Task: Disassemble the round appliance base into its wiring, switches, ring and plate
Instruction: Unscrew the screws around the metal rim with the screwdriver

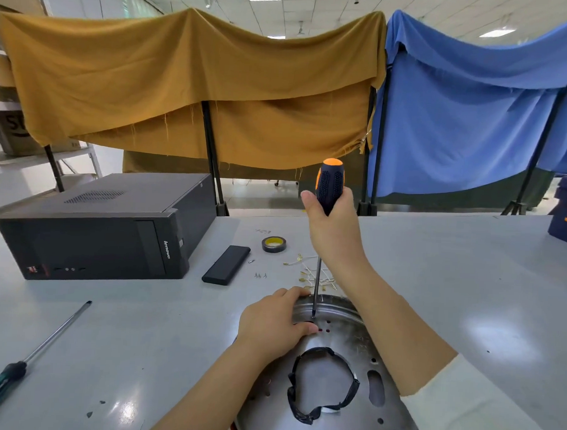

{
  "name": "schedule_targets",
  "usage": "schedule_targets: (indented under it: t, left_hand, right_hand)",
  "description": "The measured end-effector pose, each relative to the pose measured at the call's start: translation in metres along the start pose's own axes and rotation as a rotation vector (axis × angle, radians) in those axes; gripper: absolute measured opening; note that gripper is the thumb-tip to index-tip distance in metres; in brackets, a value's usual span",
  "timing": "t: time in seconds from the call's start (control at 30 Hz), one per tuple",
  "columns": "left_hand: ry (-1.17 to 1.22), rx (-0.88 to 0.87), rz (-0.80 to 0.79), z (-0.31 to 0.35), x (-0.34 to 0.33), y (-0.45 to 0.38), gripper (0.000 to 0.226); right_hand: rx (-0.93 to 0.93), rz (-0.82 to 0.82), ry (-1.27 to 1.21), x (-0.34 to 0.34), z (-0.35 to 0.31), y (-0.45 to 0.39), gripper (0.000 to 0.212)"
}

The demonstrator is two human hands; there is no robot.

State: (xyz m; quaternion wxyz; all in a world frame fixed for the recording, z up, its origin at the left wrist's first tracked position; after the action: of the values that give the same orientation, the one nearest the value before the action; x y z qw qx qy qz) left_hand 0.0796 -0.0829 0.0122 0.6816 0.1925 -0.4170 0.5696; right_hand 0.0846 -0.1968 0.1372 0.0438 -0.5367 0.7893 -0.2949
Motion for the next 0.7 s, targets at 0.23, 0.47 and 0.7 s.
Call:
schedule_targets:
  t: [0.23, 0.47, 0.7]
  left_hand:
    - [-0.018, -0.002, 0.0, 0.0, 0.0, 0.0, 0.055]
    - [-0.021, -0.003, -0.001, 0.0, -0.001, 0.0, 0.055]
    - [-0.025, -0.011, 0.002, 0.0, 0.0, 0.001, 0.053]
  right_hand:
    - [-0.028, -0.143, -0.131, -0.006, -0.007, -0.003, 0.026]
    - [0.037, -0.181, -0.085, -0.014, -0.016, 0.009, 0.026]
    - [-0.012, -0.029, -0.119, -0.017, -0.017, 0.014, 0.027]
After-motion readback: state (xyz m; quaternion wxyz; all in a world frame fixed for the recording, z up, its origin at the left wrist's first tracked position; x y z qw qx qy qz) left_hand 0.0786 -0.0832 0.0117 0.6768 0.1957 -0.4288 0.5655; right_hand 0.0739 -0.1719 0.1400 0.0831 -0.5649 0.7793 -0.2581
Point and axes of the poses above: each hand's wrist, its own y-axis away from the middle knuckle, its own x-axis out of the back of the hand, z = x × y, the point moved 2 cm from there along -y, towards the middle knuckle, and after that the axes turned 14 degrees about y, right-handed, at the moved point
